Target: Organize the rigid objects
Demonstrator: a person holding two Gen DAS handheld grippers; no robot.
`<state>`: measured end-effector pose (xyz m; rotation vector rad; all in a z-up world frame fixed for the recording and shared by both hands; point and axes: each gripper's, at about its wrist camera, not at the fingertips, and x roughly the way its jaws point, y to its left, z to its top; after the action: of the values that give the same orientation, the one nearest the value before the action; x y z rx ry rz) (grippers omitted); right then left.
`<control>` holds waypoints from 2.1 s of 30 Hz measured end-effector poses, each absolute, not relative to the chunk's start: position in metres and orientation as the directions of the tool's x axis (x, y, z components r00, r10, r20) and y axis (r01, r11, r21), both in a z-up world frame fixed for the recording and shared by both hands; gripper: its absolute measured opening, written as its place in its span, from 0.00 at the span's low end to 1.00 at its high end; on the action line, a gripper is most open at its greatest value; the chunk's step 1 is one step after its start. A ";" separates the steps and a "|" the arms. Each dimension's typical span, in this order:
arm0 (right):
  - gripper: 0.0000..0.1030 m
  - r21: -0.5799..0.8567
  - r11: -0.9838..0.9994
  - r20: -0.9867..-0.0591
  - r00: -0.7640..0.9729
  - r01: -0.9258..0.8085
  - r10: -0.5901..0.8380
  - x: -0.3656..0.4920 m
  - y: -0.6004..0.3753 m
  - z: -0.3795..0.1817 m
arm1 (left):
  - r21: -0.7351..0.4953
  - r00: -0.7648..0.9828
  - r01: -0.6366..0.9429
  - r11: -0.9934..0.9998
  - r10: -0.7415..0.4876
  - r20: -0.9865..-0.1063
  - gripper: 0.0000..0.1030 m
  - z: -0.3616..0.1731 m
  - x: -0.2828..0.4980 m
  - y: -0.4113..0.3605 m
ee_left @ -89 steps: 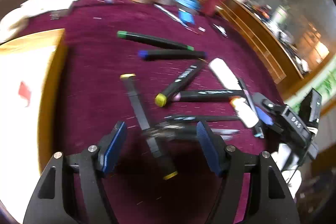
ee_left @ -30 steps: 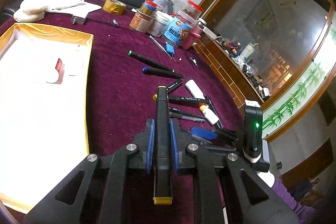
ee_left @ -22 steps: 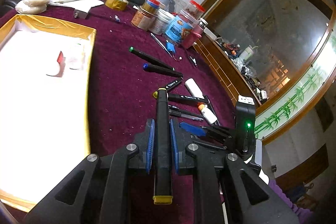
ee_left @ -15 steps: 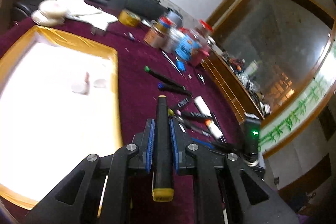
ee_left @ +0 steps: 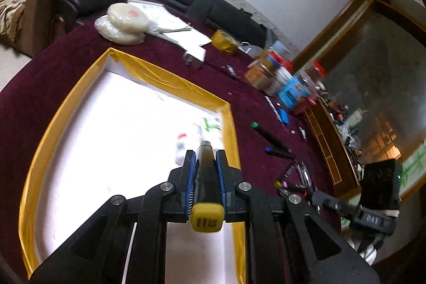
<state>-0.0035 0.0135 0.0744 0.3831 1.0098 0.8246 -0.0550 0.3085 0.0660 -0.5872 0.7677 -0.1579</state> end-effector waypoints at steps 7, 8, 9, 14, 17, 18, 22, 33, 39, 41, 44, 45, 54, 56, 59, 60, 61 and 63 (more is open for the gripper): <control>0.09 0.677 0.636 -0.616 0.187 -0.371 0.765 0.030 0.084 0.053 | -0.572 0.665 -0.177 0.801 -0.331 -0.669 0.12 0.038 -0.011 0.330; 0.09 0.680 0.638 -0.621 0.178 -0.362 0.763 0.035 0.094 0.050 | -0.575 0.659 -0.189 0.796 -0.332 -0.675 0.12 0.034 -0.008 0.331; 0.09 0.680 0.640 -0.626 0.173 -0.357 0.761 0.038 0.100 0.048 | -0.581 0.652 -0.202 0.788 -0.334 -0.680 0.12 0.031 -0.006 0.333; 0.09 0.653 0.675 -0.664 0.169 -0.344 0.728 0.056 0.136 0.039 | -0.619 0.665 -0.193 0.761 -0.362 -0.653 0.14 0.031 -0.018 0.340; 0.09 0.653 0.688 -0.673 0.174 -0.316 0.719 0.070 0.149 0.034 | -0.624 0.693 -0.184 0.760 -0.350 -0.630 0.35 0.040 -0.033 0.346; 0.09 0.656 0.690 -0.674 0.175 -0.307 0.718 0.073 0.150 0.033 | -0.624 0.702 -0.187 0.758 -0.342 -0.625 0.44 0.043 -0.038 0.348; 0.11 0.671 0.696 -0.668 0.200 -0.255 0.717 0.082 0.147 0.025 | -0.641 0.728 -0.207 0.739 -0.321 -0.606 0.59 0.048 -0.057 0.358; 0.31 0.502 0.793 -0.657 0.443 -0.345 0.610 0.051 0.075 0.084 | -0.628 0.735 -0.157 0.762 -0.335 -0.590 0.63 0.064 -0.070 0.333; 0.65 0.367 0.878 -0.604 0.639 -0.307 0.476 0.018 -0.018 0.100 | -0.594 0.699 -0.042 0.803 -0.402 -0.592 0.63 0.077 -0.072 0.278; 0.65 0.356 0.904 -0.622 0.662 -0.237 0.419 0.016 -0.053 0.090 | -0.575 0.678 0.019 0.818 -0.433 -0.593 0.64 0.081 -0.071 0.251; 0.65 0.428 0.897 -0.641 0.663 -0.109 0.387 0.016 -0.110 0.070 | -0.539 0.633 0.096 0.837 -0.469 -0.616 0.64 0.081 -0.068 0.209; 0.65 0.468 0.882 -0.642 0.665 -0.054 0.381 0.015 -0.136 0.060 | -0.527 0.615 0.117 0.842 -0.478 -0.627 0.64 0.079 -0.067 0.196; 0.65 0.581 0.805 -0.597 0.732 0.115 0.327 0.003 -0.249 0.020 | -0.378 0.515 0.239 0.895 -0.447 -0.732 0.64 0.061 -0.049 0.087; 0.65 0.599 0.793 -0.584 0.738 0.113 0.336 0.004 -0.258 0.013 | -0.324 0.516 0.258 0.910 -0.414 -0.750 0.64 0.060 -0.039 0.067; 0.65 0.623 0.774 -0.570 0.742 0.110 0.353 0.001 -0.268 0.002 | -0.243 0.537 0.288 0.926 -0.366 -0.760 0.63 0.060 -0.019 0.041; 0.65 0.637 0.762 -0.569 0.738 0.116 0.363 0.000 -0.271 -0.001 | -0.217 0.543 0.292 0.931 -0.348 -0.764 0.63 0.059 -0.011 0.036; 0.65 0.662 0.740 -0.562 0.732 0.119 0.385 0.001 -0.274 -0.005 | -0.189 0.548 0.292 0.938 -0.325 -0.771 0.63 0.056 -0.002 0.028; 0.65 0.682 0.723 -0.544 0.739 0.113 0.398 -0.001 -0.277 -0.006 | -0.153 0.547 0.291 0.945 -0.295 -0.783 0.63 0.051 0.014 0.016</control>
<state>-0.0012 -0.2773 -0.0061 0.7621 0.7387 0.1740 0.0144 0.0159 0.0509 -0.0053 0.9291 -0.3470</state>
